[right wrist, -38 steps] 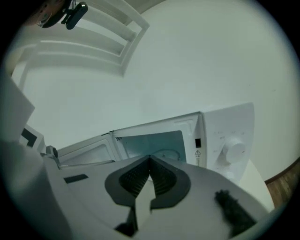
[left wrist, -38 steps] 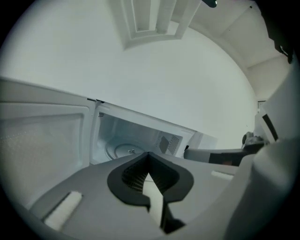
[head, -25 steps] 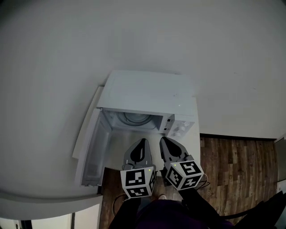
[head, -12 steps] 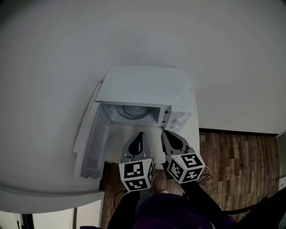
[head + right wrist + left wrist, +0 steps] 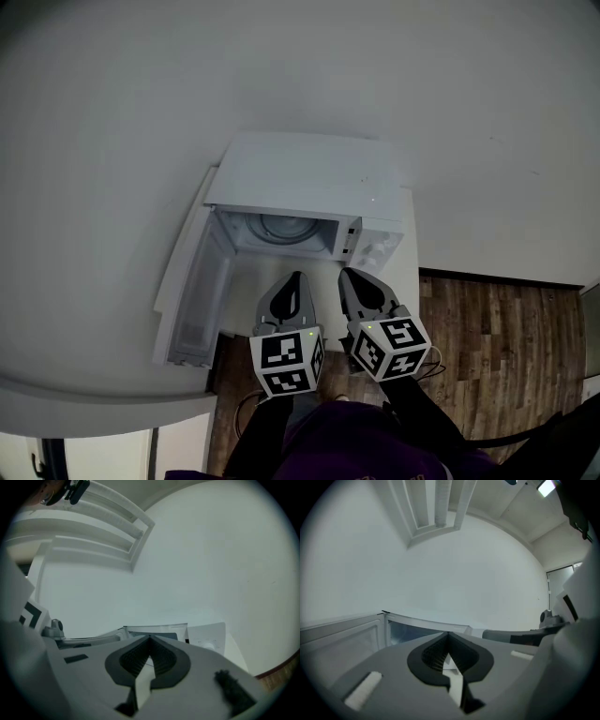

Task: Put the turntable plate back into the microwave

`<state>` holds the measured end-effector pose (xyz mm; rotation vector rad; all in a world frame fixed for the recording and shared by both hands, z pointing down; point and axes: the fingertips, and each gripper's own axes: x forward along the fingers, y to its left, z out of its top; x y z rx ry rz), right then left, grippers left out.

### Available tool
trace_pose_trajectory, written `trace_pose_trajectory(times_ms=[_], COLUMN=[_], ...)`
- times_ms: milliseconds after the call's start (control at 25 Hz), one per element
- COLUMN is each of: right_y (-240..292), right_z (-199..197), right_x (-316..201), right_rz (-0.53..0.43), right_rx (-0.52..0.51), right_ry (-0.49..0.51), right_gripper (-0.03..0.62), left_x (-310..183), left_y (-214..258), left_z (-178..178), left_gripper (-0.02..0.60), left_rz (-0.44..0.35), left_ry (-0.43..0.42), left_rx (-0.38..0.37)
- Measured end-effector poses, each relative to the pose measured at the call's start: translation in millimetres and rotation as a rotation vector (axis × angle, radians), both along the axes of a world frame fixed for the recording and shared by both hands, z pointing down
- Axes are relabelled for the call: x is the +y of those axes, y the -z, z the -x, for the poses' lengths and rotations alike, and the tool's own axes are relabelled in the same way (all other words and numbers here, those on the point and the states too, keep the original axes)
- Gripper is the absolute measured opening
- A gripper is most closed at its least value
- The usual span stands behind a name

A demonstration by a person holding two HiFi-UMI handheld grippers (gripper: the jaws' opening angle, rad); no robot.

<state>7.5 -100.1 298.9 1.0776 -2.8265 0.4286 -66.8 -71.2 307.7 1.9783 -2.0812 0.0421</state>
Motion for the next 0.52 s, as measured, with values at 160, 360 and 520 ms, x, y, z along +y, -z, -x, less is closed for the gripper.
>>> trace_pose_trajectory(times_ms=[160,360,520], right_y=[-1.8,-1.4,-1.2], right_z=[-0.1,0.3,0.9], right_x=[-0.1,-2.0,-4.3], right_rz=[0.001,-0.008,-0.011], right_rx=[0.001,0.005,0.003], right_ry=[0.000,0.001,0.003], right_gripper=[0.008,0.008,0.008], left_x=[-0.7,-3.4,-5.9], left_y=[-2.0,-3.2,-4.7], left_z=[-1.5,-1.8,-2.4], left_gripper=[0.008,0.008,0.008], left_rz=[0.004,0.008,0.012], left_ry=[-0.003,-0.001,-0.005], left_rx=[0.000,-0.002,-0.003])
